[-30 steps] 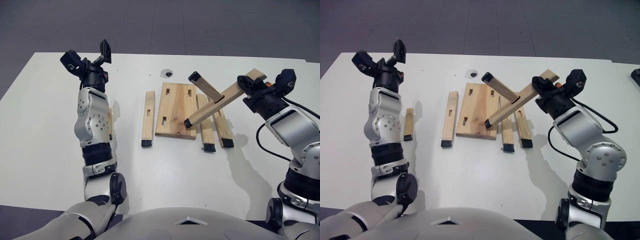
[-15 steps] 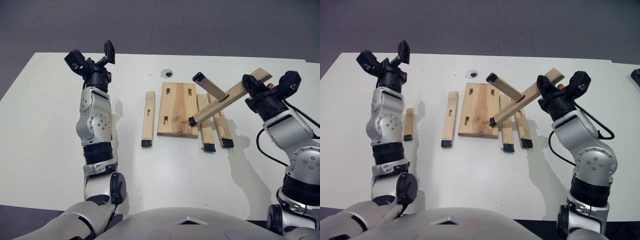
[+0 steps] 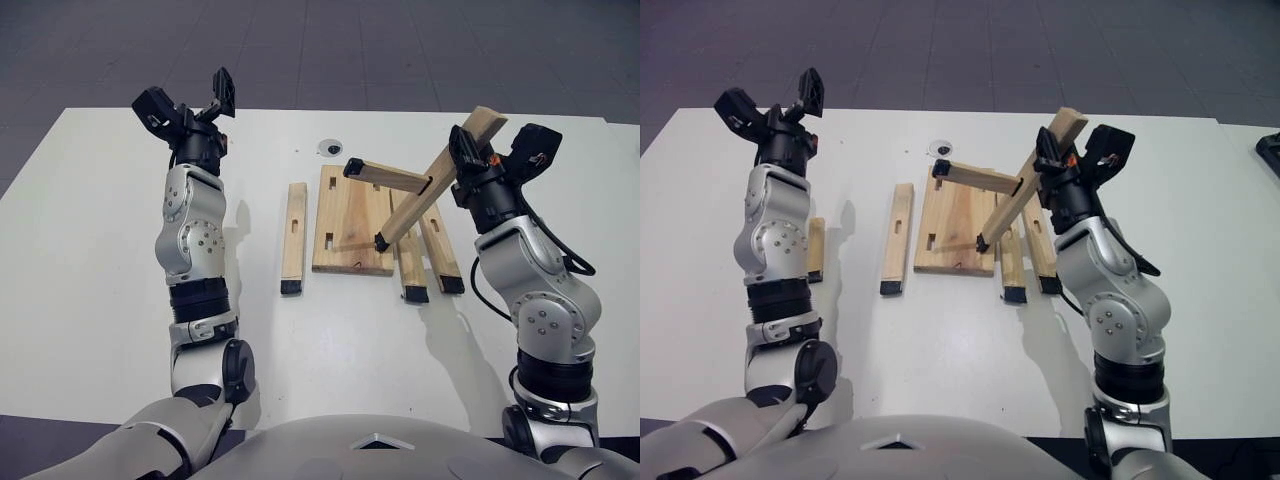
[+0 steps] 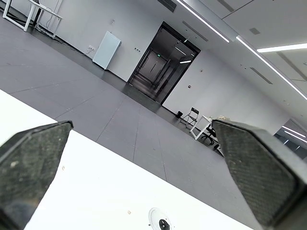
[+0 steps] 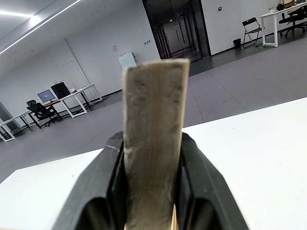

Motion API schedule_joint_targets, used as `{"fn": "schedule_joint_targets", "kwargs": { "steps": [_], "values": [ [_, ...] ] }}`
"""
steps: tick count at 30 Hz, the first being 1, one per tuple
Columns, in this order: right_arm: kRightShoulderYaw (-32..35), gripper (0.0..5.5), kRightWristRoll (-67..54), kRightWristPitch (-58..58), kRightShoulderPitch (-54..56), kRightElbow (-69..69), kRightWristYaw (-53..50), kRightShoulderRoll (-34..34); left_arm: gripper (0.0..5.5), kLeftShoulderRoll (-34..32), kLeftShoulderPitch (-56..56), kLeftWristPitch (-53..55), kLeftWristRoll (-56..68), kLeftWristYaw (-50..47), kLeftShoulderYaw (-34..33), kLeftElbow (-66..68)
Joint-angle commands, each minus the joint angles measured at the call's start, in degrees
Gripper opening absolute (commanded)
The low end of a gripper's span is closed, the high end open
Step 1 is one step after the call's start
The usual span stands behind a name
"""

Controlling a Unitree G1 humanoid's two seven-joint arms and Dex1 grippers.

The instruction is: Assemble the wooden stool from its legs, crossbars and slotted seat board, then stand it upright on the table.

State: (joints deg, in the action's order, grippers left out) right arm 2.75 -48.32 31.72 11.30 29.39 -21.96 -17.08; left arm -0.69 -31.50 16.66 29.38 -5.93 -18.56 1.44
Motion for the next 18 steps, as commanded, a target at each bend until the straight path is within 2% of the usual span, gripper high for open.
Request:
{"fn": "schedule_joint_targets", "kwargs": {
  "steps": [1, 8, 11, 18],
  "values": [
    [-1.02, 1.03, 0.01, 8.79, -5.88, -1.99, 0.6, -0.75, 5.4, 0.26, 0.02, 2.15, 0.17, -1.49, 0.71, -3.46],
    [1.5, 1.03, -6.39, 16.25, -11.49, 5.19, 3.33, -6.51, 5.4, -6.28, 8.48, 9.94, -2.09, 3.82, 5.82, -13.8],
    [1.14, 1.03, -5.51, 16.44, -16.01, 5.88, 6.21, -8.97, 5.4, -9.16, 11.2, 12.01, -2.41, 5.64, 5.81, -16.13],
    [0.4, 1.03, 0.82, 12.99, -21.63, -0.22, 14.65, -13.72, 5.4, -8.31, 12.16, 12.38, -2.63, 3.47, 5.72, -17.09]
  ]
}}
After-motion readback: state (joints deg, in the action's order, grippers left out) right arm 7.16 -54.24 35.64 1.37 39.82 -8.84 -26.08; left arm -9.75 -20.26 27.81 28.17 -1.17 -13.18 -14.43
